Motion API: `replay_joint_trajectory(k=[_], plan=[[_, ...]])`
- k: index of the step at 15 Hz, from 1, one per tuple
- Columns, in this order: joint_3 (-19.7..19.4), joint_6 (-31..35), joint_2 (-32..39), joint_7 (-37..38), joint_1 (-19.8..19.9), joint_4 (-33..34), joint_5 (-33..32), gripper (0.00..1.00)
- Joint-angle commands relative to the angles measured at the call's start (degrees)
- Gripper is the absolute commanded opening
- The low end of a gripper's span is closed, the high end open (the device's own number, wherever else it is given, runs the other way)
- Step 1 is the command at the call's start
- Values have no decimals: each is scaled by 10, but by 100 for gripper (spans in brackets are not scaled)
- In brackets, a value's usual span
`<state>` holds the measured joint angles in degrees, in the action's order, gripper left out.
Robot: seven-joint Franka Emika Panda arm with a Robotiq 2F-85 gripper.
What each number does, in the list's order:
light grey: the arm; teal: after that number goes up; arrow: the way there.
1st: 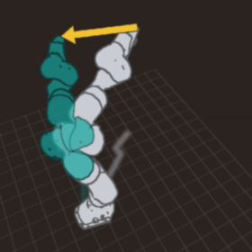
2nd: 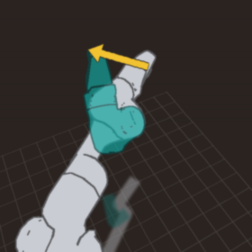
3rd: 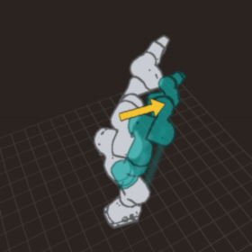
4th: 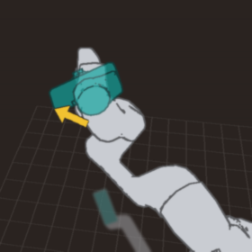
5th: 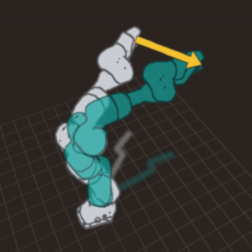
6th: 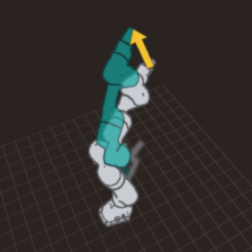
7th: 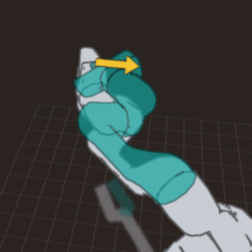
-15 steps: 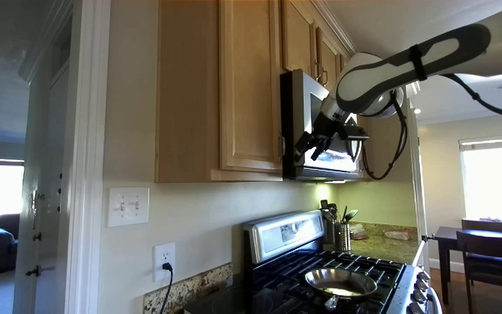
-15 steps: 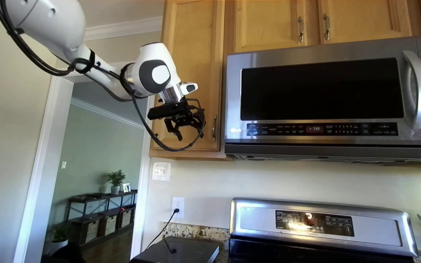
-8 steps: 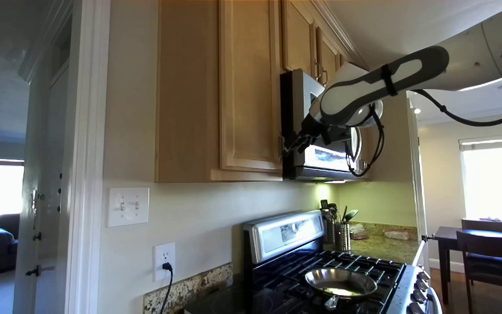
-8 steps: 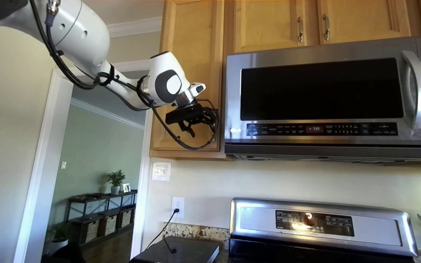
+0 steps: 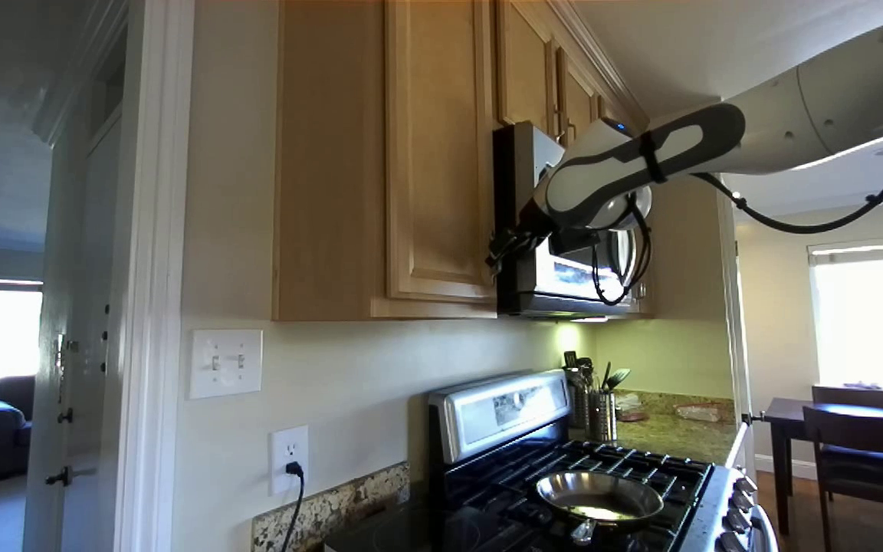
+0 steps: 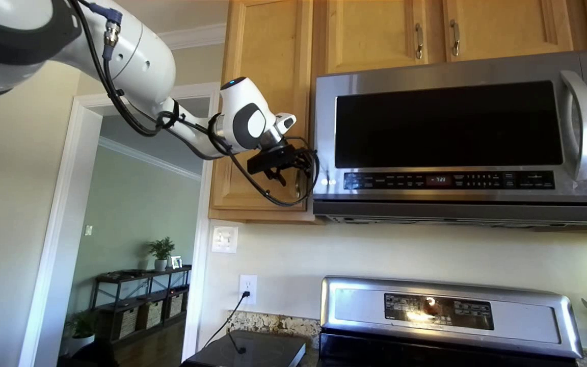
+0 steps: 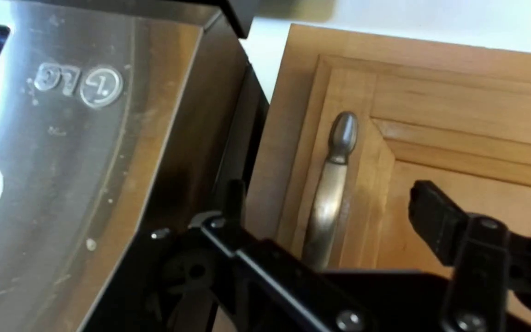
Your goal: Open the overhead cabinet door on the far left
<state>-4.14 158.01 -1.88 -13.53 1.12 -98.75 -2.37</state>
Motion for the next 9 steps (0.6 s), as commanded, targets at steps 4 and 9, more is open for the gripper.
replay_joint_trajectory(k=[4,9], plan=[[4,-1,45,5,11,55,-7,39],[11,-14,37,9,8,51,-6,9]])
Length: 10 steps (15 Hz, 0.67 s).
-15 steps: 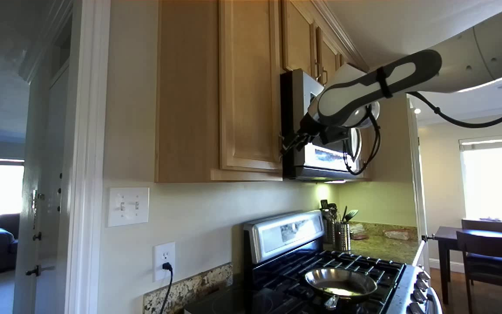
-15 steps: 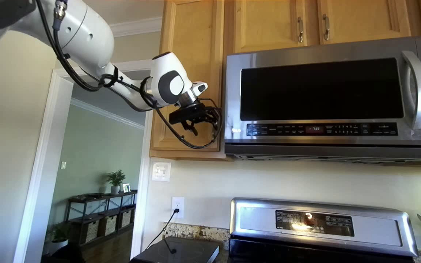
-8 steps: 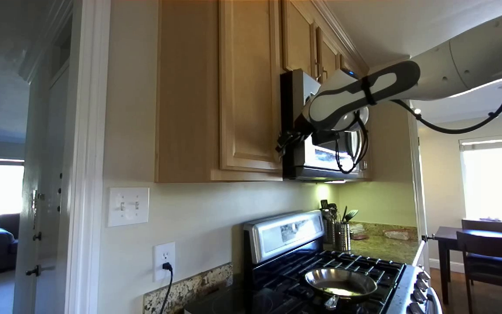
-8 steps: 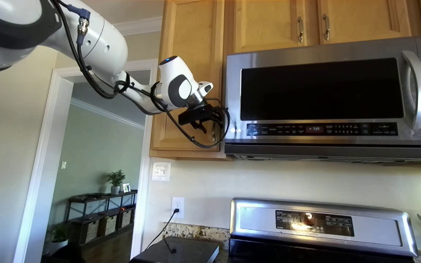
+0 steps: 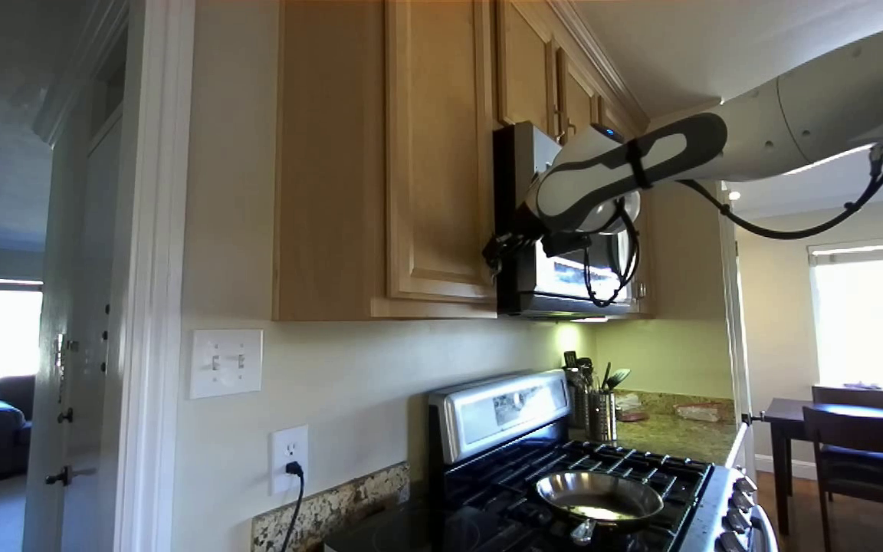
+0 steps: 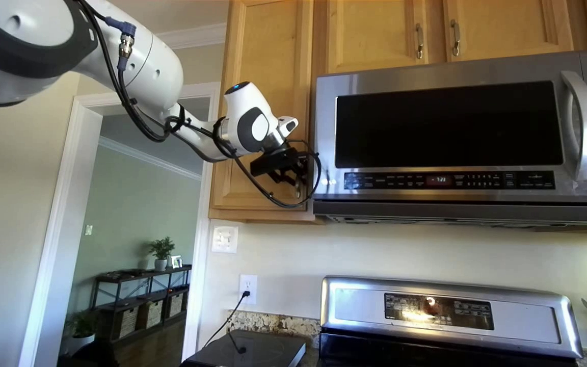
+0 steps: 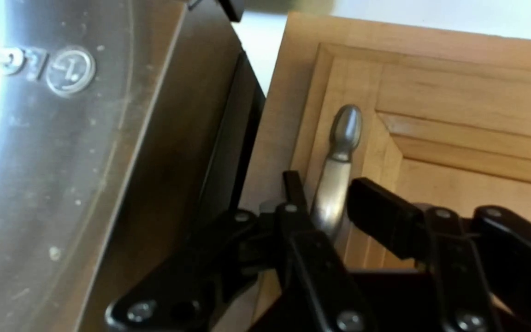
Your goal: Open the overhead cabinet door on the far left
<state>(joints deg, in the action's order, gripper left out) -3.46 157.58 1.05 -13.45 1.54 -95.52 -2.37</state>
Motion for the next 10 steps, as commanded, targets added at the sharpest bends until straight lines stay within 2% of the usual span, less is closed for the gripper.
replay_joint_trajectory(k=[1,4,10], plan=[[4,-9,6,11,4,16,-11,8],[5,-4,2,21,3,8,-12,10],[7,9,-80,23,1,-89,-19,10]])
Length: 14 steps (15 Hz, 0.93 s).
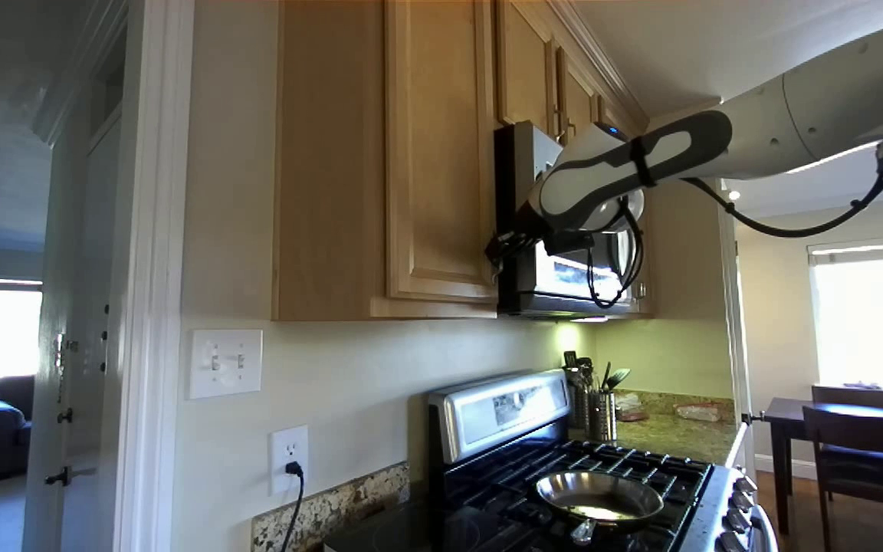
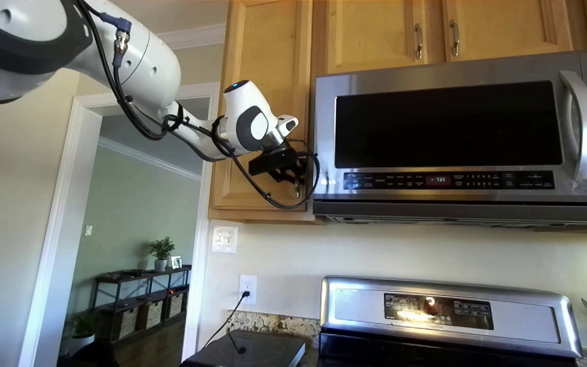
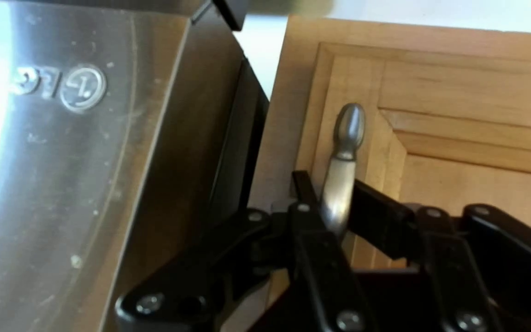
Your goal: Open the overhead cabinet door on the far left
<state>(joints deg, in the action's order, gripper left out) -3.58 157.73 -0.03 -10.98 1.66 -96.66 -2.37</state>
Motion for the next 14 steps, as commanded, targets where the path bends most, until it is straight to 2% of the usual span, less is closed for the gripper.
replay_joint_trajectory(k=[1,6,7,9,14], plan=[[9,10,-89,-3,-2,-99,-19,10],[11,8,-186,-31,-21,-200,7,10],[11,0,-207,-32,-24,-218,3,47],[14,-8,-249,-42,-26,-257,-13,51],[28,-56,-332,-74,-33,-324,-53,85]])
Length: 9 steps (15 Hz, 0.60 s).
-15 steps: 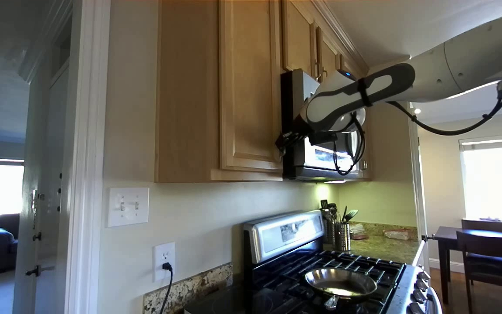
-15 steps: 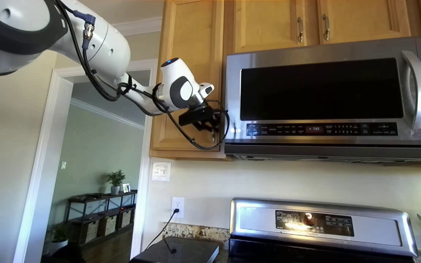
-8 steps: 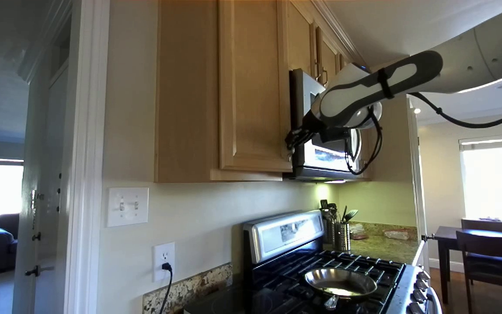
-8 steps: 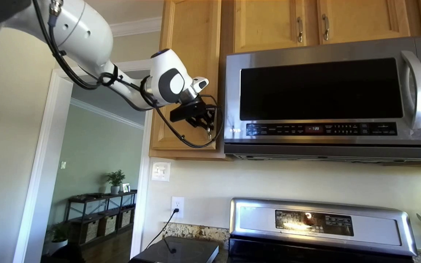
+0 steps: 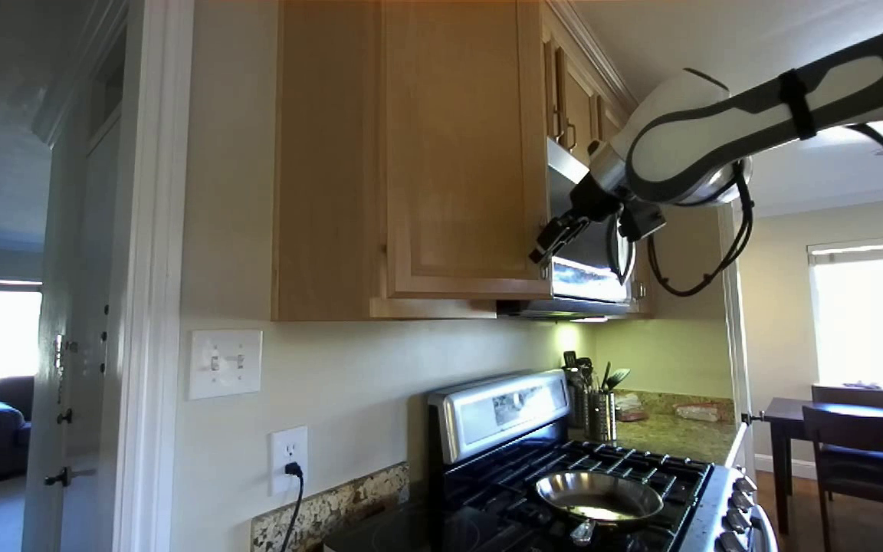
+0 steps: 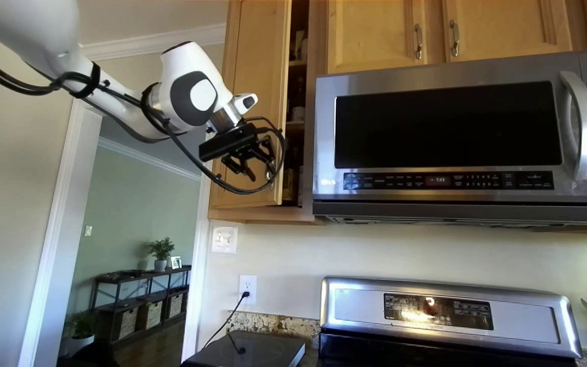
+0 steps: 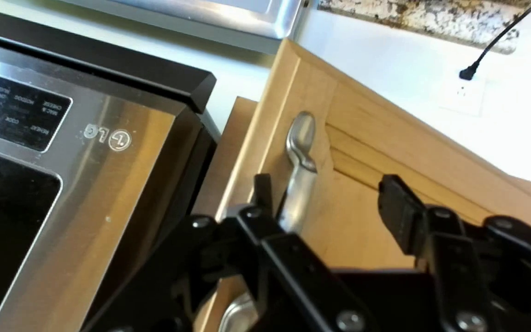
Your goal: Open the overhead cabinet door on the far left
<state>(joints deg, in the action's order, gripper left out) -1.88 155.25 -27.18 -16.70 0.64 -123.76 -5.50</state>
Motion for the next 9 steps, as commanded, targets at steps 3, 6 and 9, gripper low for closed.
replay_joint_trajectory(k=[3,6,9], plan=[[10,-84,-97,-42,-52,-70,-18,99],[4,-127,-127,-65,-92,-82,3,100],[7,-167,-157,-79,-121,-93,4,100]])
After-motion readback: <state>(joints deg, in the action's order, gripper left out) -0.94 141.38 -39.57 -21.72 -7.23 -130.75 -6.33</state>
